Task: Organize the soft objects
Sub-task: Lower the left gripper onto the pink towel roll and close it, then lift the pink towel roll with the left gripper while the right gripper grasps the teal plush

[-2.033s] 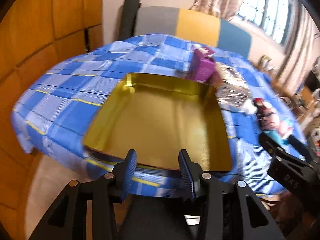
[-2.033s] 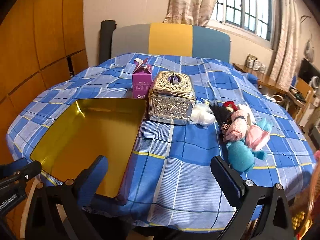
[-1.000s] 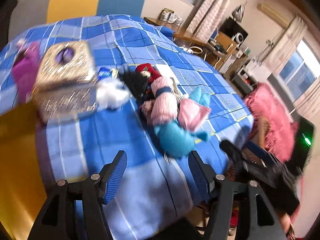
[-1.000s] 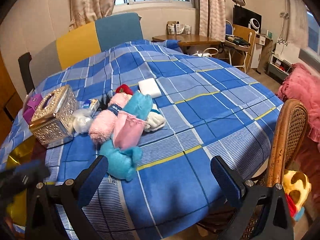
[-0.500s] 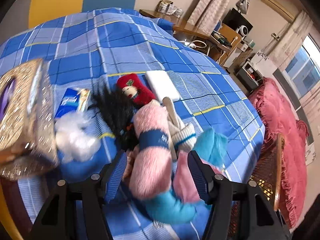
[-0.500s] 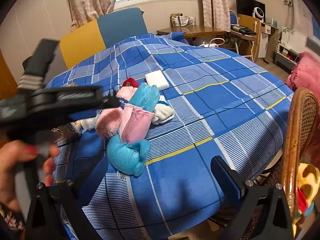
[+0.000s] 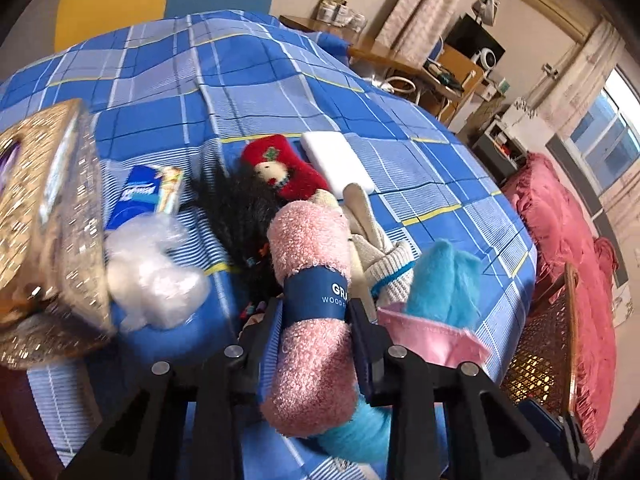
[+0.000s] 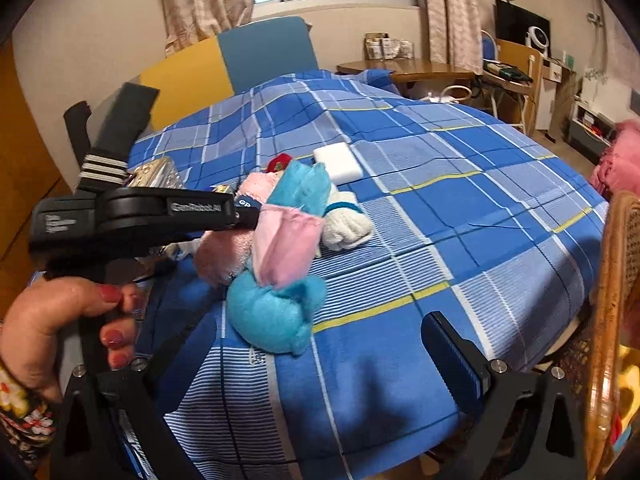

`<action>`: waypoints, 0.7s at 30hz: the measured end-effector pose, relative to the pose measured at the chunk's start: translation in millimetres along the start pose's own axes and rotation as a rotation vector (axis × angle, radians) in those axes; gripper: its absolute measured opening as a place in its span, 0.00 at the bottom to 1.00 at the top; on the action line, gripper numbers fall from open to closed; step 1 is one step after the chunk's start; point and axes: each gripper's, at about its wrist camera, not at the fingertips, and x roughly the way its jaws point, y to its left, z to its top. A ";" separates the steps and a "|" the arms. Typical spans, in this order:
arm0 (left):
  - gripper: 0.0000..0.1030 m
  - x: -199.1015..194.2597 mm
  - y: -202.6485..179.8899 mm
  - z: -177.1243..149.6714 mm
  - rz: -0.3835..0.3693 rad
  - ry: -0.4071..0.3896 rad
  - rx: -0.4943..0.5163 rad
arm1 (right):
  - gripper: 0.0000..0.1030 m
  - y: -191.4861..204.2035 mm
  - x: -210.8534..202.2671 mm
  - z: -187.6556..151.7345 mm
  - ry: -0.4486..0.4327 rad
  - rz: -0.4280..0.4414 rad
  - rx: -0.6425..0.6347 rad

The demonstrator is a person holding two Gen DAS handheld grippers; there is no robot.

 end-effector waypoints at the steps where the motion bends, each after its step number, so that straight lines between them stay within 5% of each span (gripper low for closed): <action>1: 0.30 -3.1 2.8 -0.7 -0.005 -0.006 -0.012 | 1.00 1.9 2.0 -0.1 0.001 0.008 -0.008; 13: 0.30 -52.7 40.4 -17.7 -0.056 -0.078 -0.126 | 1.00 34.8 35.6 7.7 -0.005 0.070 -0.171; 21: 0.30 -114.4 66.7 -42.8 -0.055 -0.162 -0.143 | 0.92 40.3 62.6 3.0 0.038 0.099 -0.144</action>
